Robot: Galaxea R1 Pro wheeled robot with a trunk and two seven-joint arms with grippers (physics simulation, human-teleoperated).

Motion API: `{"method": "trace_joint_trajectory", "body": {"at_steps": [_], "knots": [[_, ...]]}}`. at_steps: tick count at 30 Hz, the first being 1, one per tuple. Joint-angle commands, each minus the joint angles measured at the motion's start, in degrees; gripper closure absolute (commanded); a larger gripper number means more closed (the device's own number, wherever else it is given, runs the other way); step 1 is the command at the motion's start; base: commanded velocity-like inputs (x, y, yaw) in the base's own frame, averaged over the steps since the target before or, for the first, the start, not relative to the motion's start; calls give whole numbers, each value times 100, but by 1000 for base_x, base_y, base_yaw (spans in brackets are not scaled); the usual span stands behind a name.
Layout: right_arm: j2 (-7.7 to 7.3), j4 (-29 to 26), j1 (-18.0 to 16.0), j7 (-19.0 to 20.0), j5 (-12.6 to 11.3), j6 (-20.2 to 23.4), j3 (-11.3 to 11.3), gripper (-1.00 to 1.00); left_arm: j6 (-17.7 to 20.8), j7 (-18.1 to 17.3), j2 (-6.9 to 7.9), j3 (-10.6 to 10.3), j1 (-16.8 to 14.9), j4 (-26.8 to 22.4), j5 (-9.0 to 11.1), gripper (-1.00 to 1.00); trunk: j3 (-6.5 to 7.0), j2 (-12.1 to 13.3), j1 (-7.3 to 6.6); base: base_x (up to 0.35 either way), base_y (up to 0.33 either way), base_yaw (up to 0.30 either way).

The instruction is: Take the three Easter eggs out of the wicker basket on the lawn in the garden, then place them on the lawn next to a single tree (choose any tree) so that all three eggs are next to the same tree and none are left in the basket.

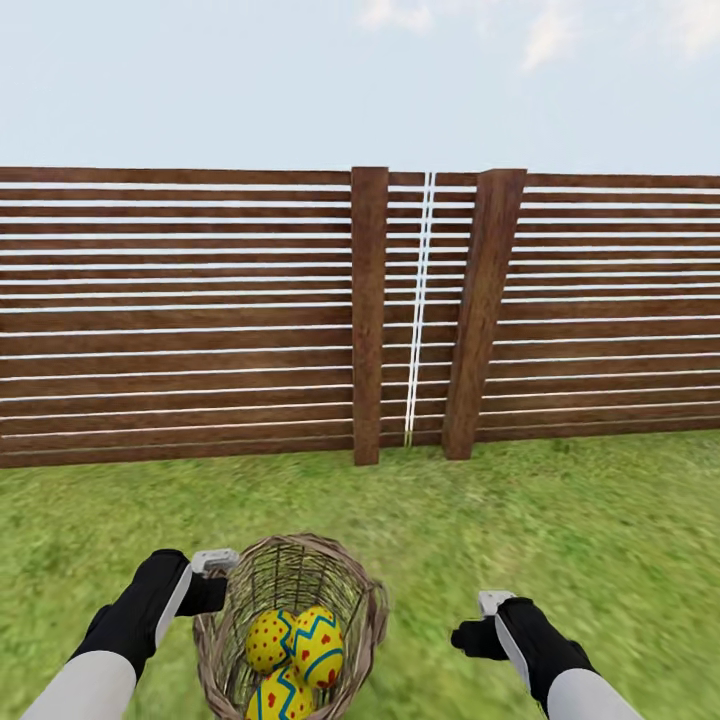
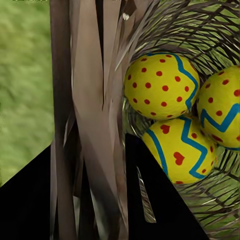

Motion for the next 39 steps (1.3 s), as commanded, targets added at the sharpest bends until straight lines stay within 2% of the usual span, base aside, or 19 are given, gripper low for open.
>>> {"method": "trace_joint_trajectory", "body": {"at_steps": [1,5,12,14,15,34,39], "knots": [[-26,21,31,7,95,-5,-51,-100,-11,-81,31,48,-2,-6,-11,100,-6,-3,0,0,0,0],[4,149,12,34,175,-41,-25,-100,-33,-85,38,58,10,-16,-37,100,-6,-3,0,0,0,6],[30,188,11,10,394,-39,-24,-100,-33,-85,37,59,11,-15,-62,100,-6,-3,0,0,0,270],[30,188,12,10,394,-39,-23,-100,-33,-85,39,59,11,-15,-94,100,-6,-3,0,0,0,292],[30,188,11,10,392,-39,-24,-100,-33,-85,41,59,12,-16,11,100,-6,-3,0,0,0,292],[37,194,7,5,388,-37,-16,-100,-33,-85,44,59,12,-16,14,100,-7,-3,0,0,0,292],[39,197,11,-244,379,-31,-15,-100,-33,-85,44,59,12,-15,13,100,-24,-3,0,0,0,291]]}}
